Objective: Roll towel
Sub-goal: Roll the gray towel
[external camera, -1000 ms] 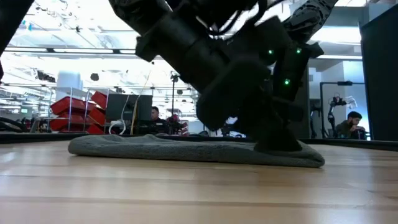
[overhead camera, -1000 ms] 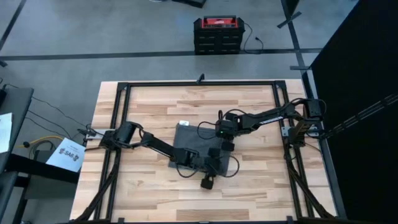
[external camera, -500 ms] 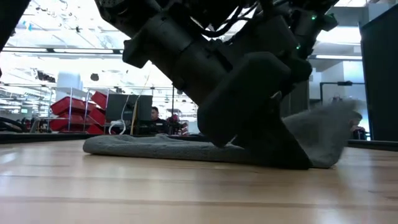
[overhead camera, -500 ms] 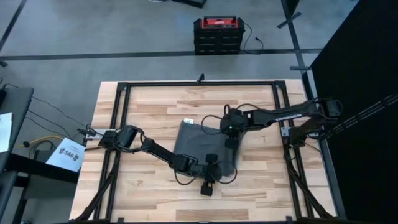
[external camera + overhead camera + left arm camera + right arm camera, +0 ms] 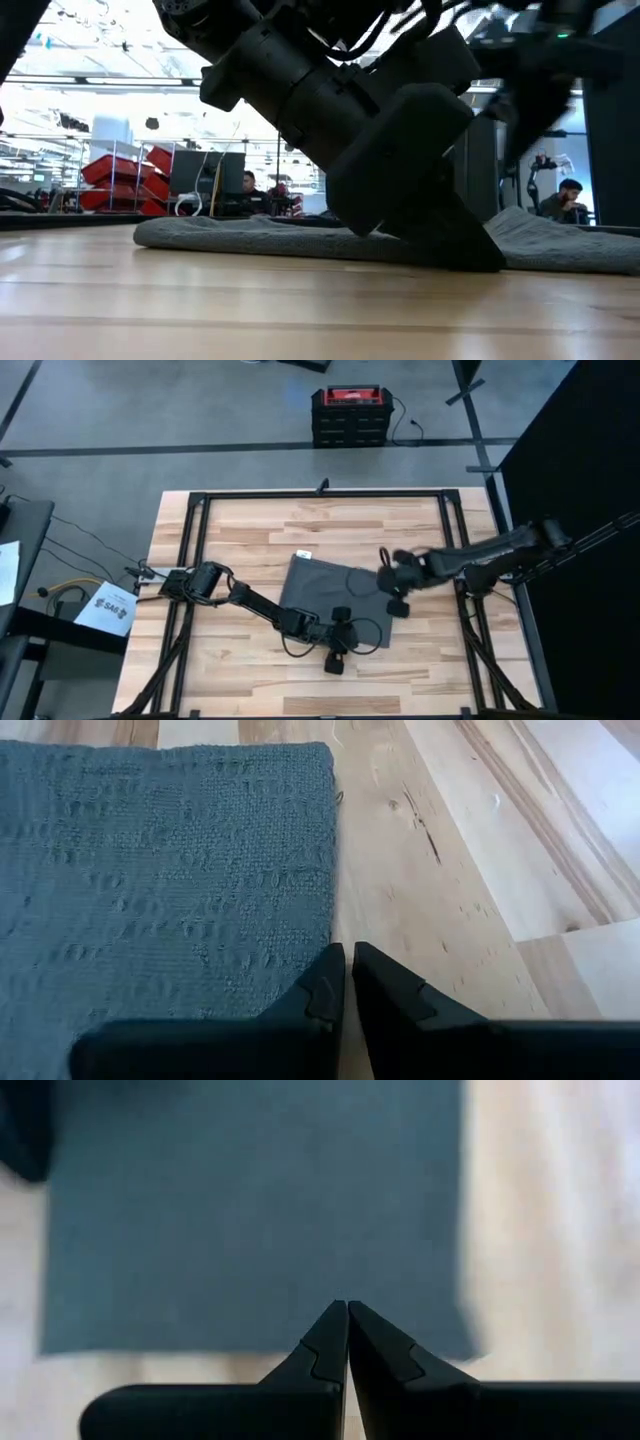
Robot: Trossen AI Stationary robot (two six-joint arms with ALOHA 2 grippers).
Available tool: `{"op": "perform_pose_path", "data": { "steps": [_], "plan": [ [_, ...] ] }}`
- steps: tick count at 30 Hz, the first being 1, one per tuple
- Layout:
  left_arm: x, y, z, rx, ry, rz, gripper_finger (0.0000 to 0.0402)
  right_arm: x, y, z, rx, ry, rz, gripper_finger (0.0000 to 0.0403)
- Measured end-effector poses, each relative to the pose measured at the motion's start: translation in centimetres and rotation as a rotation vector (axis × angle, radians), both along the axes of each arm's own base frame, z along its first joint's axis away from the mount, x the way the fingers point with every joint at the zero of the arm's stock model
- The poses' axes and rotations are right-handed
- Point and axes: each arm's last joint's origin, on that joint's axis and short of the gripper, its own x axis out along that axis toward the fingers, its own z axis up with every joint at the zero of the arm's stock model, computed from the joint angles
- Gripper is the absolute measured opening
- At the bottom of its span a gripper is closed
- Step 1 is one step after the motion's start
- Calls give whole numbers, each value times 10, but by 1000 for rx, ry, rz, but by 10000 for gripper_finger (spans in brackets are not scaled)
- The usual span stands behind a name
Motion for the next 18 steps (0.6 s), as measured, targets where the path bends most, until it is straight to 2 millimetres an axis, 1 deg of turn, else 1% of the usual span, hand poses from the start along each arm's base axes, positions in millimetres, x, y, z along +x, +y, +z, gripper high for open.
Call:
{"op": "perform_pose_path", "data": {
  "steps": [2,5,7,8,10,14,16,18],
  "plan": [
    [0,1,11,4,-27,-5,15,-12,13,-14,26,3,-7,0],
    [2,4,32,24,-94,-20,15,-25,29,-38,58,-2,-5,0],
    [5,11,39,34,-124,-16,15,-29,39,-47,101,-48,-9,0],
    [6,15,39,38,-125,-9,15,-33,43,-50,119,-58,-15,0],
    [10,30,34,44,-108,23,15,-41,51,-57,134,-59,-28,0],
    [20,58,7,36,-69,78,15,-52,67,-62,147,-89,-33,0],
    [23,67,-6,21,-55,79,15,-54,75,-65,145,-105,-23,0],
    [26,74,-13,8,-56,92,15,-52,81,-71,136,-114,-9,0]
  ]
}}
